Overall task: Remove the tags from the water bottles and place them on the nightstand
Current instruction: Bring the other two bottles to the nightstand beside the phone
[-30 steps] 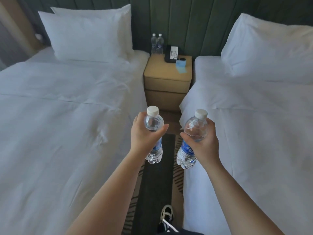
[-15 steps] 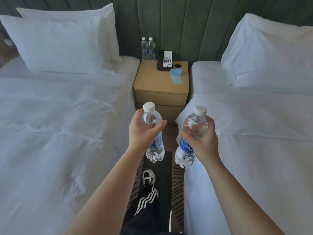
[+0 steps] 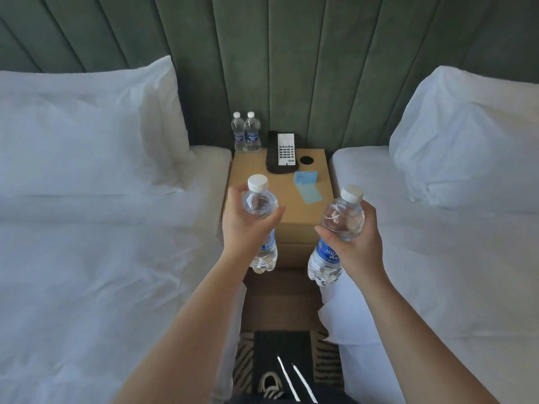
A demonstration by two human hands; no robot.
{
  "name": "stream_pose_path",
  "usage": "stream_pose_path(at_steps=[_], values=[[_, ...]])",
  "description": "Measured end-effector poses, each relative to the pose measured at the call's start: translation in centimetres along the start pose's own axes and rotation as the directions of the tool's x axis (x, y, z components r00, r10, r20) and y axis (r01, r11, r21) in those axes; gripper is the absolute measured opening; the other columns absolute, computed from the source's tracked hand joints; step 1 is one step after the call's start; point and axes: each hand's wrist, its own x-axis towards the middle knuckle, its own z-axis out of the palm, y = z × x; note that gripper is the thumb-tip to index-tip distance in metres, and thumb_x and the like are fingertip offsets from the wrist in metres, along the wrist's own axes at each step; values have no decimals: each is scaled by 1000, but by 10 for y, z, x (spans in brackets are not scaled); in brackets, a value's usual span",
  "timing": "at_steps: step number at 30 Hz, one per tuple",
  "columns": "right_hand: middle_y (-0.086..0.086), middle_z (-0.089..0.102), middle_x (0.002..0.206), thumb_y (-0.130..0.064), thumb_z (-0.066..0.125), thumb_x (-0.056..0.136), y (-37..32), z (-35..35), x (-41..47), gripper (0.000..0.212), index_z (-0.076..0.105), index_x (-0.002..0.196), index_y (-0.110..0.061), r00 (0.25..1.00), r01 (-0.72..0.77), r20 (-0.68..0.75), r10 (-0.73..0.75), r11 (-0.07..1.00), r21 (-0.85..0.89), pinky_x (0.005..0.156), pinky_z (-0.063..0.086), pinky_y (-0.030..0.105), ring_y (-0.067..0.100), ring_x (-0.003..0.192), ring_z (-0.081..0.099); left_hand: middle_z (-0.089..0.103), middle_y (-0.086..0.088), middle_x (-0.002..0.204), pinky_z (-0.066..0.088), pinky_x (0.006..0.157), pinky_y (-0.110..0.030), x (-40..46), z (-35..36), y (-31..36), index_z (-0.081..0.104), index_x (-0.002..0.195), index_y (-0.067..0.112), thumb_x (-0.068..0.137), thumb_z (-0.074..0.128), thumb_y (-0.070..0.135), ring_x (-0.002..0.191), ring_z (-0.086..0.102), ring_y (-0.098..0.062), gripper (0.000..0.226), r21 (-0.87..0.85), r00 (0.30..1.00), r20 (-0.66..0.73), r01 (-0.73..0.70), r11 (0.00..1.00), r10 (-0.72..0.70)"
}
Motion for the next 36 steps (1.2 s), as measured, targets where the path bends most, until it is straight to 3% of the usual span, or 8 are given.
stream_pose_path(at_steps=[5,10,15,21,26,31,33,36], values=[[-26,56,108,-44,84,62,13,20,60,73,39,119,-44,1000,3,-6,-3,1000,-8,68,46,3,-15,98,55,63,11,103,56,83,-44,56,26,-14,46,113,29,59,81,52,96,63,-10,69,1,997,76,24,1000,-24],[-34,56,106,-50,82,60,30,31,117,72,38,118,-47,1000,-24,-4,24,1000,-14,68,47,4,-16,98,55,65,12,98,58,79,-44,101,59,-22,49,108,28,58,81,53,92,65,-10,64,-14,989,144,39,999,-36],[-37,56,103,-44,84,62,65,45,194,70,38,116,-49,997,-72,3,72,997,7,66,48,4,-15,97,56,64,19,84,57,66,-29,169,108,-30,49,88,33,61,82,49,80,65,-1,45,20,980,195,24,1000,-27],[-29,58,103,-45,83,63,105,56,320,71,37,117,-49,991,-135,20,134,991,21,61,48,5,-16,95,56,65,12,100,54,72,-24,280,191,-30,55,105,32,64,86,41,92,64,-6,52,61,960,274,47,997,-62],[-34,60,98,-57,79,55,134,60,434,69,37,109,-57,981,-189,46,190,982,-28,66,46,14,-12,88,59,65,19,91,44,67,-8,380,260,-29,57,102,38,61,87,35,88,59,7,51,105,954,292,40,994,-69],[-46,54,96,-42,84,61,163,85,525,71,32,103,-64,975,-191,97,199,978,-82,60,42,7,-18,84,57,52,12,108,33,74,1,464,315,-52,56,101,33,61,89,28,93,51,2,53,171,950,308,-4,985,-50],[-46,55,96,-40,85,61,178,97,557,70,32,101,-62,976,-183,100,195,977,-110,60,42,6,-17,85,57,51,13,102,35,71,-1,497,335,-65,57,100,31,61,89,27,89,52,-1,51,184,937,340,12,983,-75],[-42,56,96,-37,86,60,213,118,602,68,35,99,-60,973,-199,102,209,974,-105,66,43,16,-14,86,57,51,18,94,38,66,-4,542,366,-94,54,98,33,62,89,24,84,54,8,51,175,912,398,30,984,-99]])
